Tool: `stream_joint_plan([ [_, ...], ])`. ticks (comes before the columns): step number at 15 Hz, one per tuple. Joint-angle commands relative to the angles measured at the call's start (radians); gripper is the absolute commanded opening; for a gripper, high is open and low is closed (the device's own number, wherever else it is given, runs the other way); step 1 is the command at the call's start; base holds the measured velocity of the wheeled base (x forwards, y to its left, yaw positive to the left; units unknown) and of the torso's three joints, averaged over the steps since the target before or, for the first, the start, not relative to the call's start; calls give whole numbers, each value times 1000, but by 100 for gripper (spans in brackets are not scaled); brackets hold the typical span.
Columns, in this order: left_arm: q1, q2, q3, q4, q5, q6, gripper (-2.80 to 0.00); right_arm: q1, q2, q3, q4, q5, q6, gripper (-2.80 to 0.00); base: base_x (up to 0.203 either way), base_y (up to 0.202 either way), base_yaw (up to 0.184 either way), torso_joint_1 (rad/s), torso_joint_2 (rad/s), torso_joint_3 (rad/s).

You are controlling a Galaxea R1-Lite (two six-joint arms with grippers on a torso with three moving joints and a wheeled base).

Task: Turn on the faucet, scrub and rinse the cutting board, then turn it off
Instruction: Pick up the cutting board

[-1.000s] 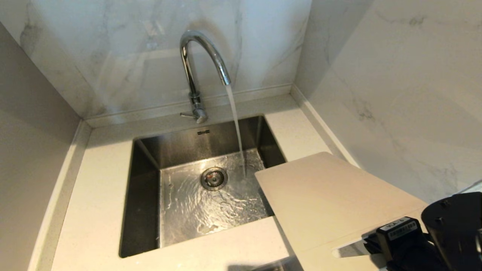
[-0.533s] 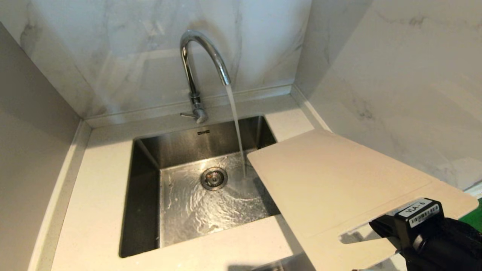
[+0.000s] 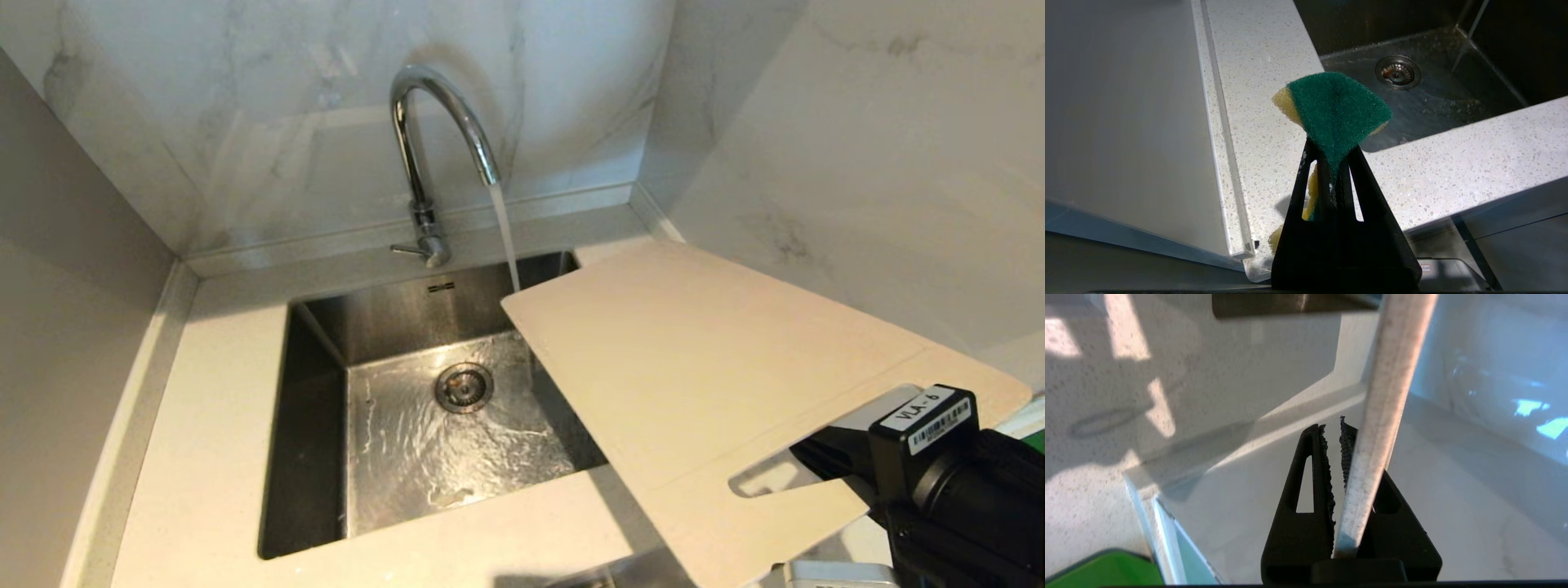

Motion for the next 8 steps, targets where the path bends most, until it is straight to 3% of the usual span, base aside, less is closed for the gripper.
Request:
stream_joint_plan([
  [1,0,0,0,0,0,0,-280,0,-3,-8,0,60,-35,-280,0,0,0,0,0,0],
  [5,0,0,0,-1,0,0,-280,-1,-13,-84,97,133,-74,-280,0,0,0,0,0,0],
  [8,0,0,0,0,0,0,-280,-1,-6,-107,135,263,-79,-280,0,0,0,0,0,0],
])
